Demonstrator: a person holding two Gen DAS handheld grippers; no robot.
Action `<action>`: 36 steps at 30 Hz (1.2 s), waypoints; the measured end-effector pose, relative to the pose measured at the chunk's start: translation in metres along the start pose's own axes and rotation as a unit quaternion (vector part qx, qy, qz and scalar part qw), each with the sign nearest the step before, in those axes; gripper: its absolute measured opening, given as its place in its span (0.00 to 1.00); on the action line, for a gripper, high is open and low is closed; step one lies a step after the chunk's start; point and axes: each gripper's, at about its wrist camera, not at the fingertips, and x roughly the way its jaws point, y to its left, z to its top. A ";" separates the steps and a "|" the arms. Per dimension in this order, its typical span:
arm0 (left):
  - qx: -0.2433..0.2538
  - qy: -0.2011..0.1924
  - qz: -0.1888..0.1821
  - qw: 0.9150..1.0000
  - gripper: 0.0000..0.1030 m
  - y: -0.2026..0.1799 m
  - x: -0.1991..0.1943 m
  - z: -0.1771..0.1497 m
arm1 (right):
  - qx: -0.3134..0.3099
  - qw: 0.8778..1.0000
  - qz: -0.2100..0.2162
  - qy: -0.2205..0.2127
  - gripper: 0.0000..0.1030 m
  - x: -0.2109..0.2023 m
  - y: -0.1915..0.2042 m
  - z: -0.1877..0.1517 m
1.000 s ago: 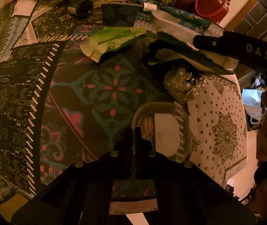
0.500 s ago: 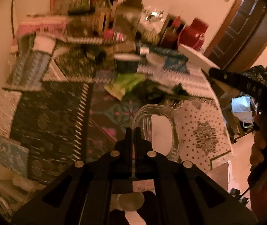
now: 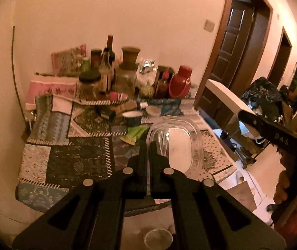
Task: Collect trash
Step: 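Lift the container and carton off the table with both tools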
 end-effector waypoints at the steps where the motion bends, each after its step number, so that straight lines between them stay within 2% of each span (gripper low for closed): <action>1: 0.000 -0.004 -0.002 1.000 0.00 -0.002 -0.006 -0.001 | 0.000 1.000 0.001 -0.003 0.47 -0.007 0.000 -0.002; 6: 0.002 -0.029 -0.010 1.000 0.00 -0.018 -0.041 -0.008 | -0.011 1.000 0.006 -0.020 0.47 -0.047 -0.002 -0.014; 11: -0.006 -0.040 -0.008 0.999 0.00 -0.036 -0.067 -0.022 | -0.022 0.999 0.019 -0.022 0.47 -0.070 -0.010 -0.027; 18: -0.020 -0.055 0.021 0.998 0.00 -0.081 -0.106 -0.058 | -0.027 0.998 0.058 -0.010 0.47 -0.097 -0.041 -0.054; 27: -0.048 -0.045 0.033 0.997 0.00 -0.153 -0.135 -0.116 | -0.051 0.996 0.077 0.015 0.47 -0.145 -0.089 -0.093; 30: -0.052 -0.039 0.038 0.997 0.00 -0.173 -0.142 -0.136 | -0.055 0.995 0.085 0.027 0.47 -0.150 -0.100 -0.105; 36: -0.062 -0.007 0.049 0.997 0.00 -0.188 -0.141 -0.166 | -0.052 0.991 0.100 0.066 0.47 -0.145 -0.112 -0.133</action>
